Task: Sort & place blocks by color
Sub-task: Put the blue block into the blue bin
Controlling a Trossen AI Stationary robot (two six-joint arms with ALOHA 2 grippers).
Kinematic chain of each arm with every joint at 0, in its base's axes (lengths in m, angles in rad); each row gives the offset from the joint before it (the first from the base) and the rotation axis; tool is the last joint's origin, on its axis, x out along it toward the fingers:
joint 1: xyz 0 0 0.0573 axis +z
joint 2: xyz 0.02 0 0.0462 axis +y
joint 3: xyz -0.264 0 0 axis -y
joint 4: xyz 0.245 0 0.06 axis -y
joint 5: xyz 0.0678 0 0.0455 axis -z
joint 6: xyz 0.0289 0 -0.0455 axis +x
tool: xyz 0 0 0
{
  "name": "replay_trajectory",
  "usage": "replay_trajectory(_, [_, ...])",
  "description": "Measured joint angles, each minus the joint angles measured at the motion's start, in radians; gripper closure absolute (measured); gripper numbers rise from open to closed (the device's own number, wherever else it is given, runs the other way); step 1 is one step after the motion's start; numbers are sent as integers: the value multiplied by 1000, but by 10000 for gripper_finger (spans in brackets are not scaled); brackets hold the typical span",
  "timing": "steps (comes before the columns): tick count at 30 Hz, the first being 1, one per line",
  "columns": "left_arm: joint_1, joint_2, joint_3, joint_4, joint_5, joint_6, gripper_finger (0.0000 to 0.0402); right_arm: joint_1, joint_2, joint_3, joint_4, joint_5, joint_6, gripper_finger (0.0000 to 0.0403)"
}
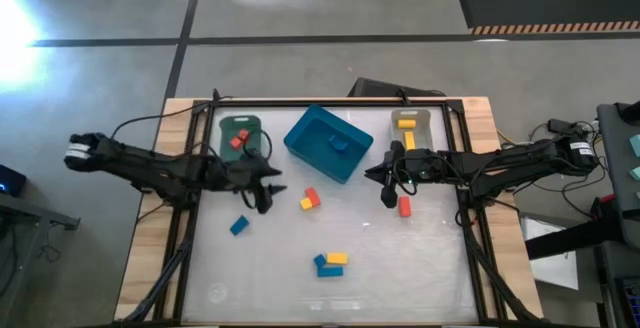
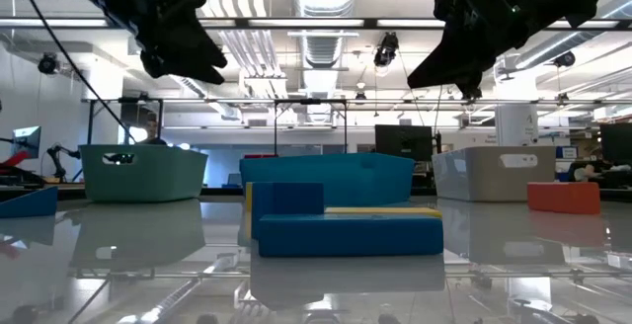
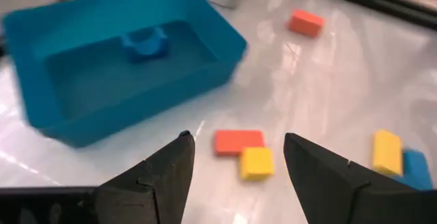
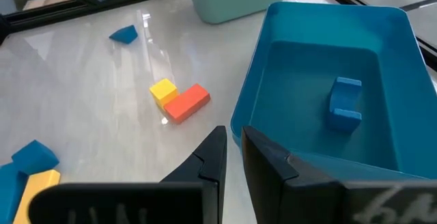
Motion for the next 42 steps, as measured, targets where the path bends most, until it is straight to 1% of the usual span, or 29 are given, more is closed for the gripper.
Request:
replay_trajectory(5, [-81,75,0,81,-3,0,192,0,0,0,16,0,0,367])
replay_trajectory(9, [-116,124,0,132,-2,-1,192,0,0,0,47,0,0,367])
replay_trajectory(13, [-128,159,0,157,-2,-1,192,0,0,0,60,0,0,367])
replay_trajectory(21, [-127,192,0,154,-3,-3,192,2,0,0,78,-1,0,367])
replay_trajectory(23, [-127,192,0,142,-2,-47,192,5,0,0,84,-1,-1,367])
replay_trajectory(25, [-127,186,3,81,27,-148,192,7,0,0,99,-1,-4,367])
replay_trajectory(30, [-153,185,49,-276,210,-494,200,19,0,0,102,-1,-16,367])
replay_trajectory(32, [-177,206,66,-429,273,-571,211,22,0,0,103,-1,-17,367])
replay_trajectory(35, [-203,231,85,-599,320,-672,229,22,0,0,104,-1,-19,367])
replay_trajectory(38, [-226,254,85,-641,390,-720,240,22,0,0,104,-1,-20,367])
replay_trajectory(40, [-240,260,85,-633,411,-718,243,22,0,0,104,-1,-22,367])
replay_trajectory(42, [-249,267,85,-636,410,-707,244,22,0,0,104,-1,-23,367])
